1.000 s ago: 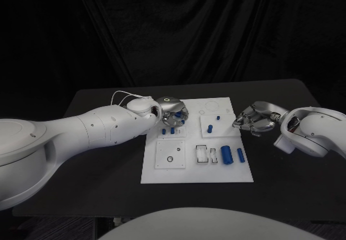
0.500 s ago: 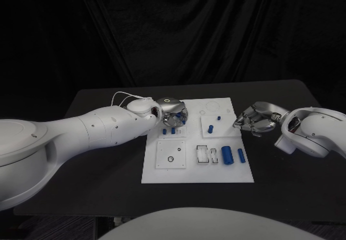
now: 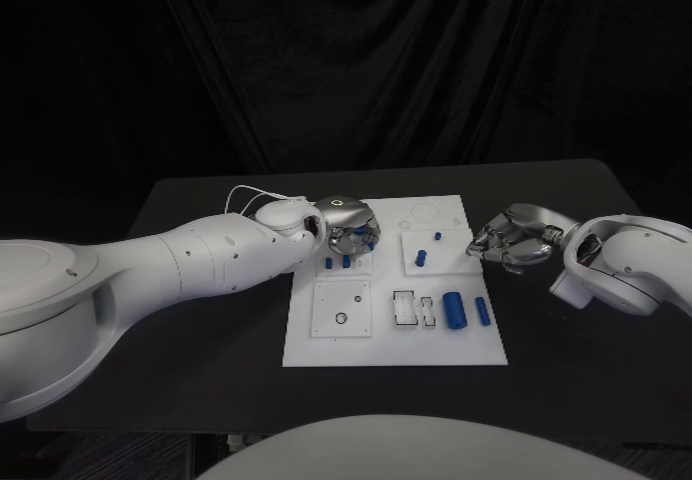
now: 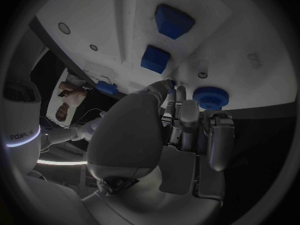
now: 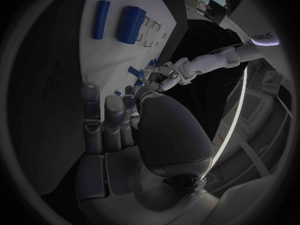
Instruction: Assemble the parts on the task board
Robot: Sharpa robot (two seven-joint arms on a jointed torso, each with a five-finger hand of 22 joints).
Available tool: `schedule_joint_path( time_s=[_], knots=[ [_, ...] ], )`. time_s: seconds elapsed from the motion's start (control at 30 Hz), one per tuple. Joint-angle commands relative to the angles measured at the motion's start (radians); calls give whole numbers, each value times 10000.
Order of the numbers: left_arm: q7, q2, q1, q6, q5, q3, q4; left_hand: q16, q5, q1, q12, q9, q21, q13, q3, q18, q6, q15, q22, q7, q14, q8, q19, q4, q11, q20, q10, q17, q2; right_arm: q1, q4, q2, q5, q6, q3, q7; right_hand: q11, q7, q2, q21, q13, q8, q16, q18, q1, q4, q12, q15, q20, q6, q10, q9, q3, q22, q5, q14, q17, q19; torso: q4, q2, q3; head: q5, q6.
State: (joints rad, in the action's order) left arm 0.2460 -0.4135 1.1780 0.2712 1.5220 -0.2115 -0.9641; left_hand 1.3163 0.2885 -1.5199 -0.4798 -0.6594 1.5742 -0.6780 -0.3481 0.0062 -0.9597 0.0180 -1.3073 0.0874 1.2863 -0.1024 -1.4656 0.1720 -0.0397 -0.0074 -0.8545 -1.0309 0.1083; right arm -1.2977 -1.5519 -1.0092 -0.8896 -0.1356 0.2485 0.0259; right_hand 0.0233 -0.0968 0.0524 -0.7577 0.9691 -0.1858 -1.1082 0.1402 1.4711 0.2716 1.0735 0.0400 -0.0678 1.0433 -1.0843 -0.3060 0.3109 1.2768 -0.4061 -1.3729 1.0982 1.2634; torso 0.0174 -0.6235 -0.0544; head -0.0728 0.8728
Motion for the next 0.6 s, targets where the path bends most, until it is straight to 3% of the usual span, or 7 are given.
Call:
schedule_joint_path(
  time_s=[0.03,0.27,0.47,0.6],
  knots=[
    [256,-30,-19,169,62,6,-27,-46,112,16,130,-50,-34,145,-13,-62,-209,64,-2635,27,17,-119,-1052,-74,-7,-47,-231,33,-147,21,-6,-11,9,70,-8,169,-19,14,26,31,-14,-15,36,87,99,7,-52,3,-15,-54,11,-17,43,-6,-34,-14,-9,22,3,-2,2,-18,-2],
    [294,-160,-21,294,62,6,-138,-83,273,102,531,-61,-34,596,-78,-62,-342,-27,-2635,94,28,-127,-1052,-146,-63,15,-633,121,-142,21,-4,-9,9,99,-8,192,-18,12,19,65,-36,-15,44,92,108,2,-68,2,-15,-59,27,-19,53,-16,-40,-9,-19,12,-8,-3,5,-9,-2],
    [346,-598,-3,1175,62,24,-649,-34,456,174,780,-93,-34,900,-108,-62,-530,-75,-2635,107,134,-178,-1052,-215,-73,52,-975,75,-109,21,-3,-33,9,114,-8,209,-18,12,19,65,-36,-15,44,92,108,2,-68,2,-15,-59,27,-19,53,-16,-40,-9,-19,12,-21,1,2,22,-2],
    [264,-1064,95,1498,62,76,-1206,-56,613,207,885,-115,-34,1023,-122,-62,-609,-86,-2635,115,138,-205,-1052,-244,-83,44,-1097,128,-68,21,4,-25,9,124,-8,222,-18,12,19,65,-36,-15,44,92,108,2,-68,2,-15,-59,27,-19,53,-16,-40,-9,-19,12,-7,-8,12,6,-2]
  ],
)
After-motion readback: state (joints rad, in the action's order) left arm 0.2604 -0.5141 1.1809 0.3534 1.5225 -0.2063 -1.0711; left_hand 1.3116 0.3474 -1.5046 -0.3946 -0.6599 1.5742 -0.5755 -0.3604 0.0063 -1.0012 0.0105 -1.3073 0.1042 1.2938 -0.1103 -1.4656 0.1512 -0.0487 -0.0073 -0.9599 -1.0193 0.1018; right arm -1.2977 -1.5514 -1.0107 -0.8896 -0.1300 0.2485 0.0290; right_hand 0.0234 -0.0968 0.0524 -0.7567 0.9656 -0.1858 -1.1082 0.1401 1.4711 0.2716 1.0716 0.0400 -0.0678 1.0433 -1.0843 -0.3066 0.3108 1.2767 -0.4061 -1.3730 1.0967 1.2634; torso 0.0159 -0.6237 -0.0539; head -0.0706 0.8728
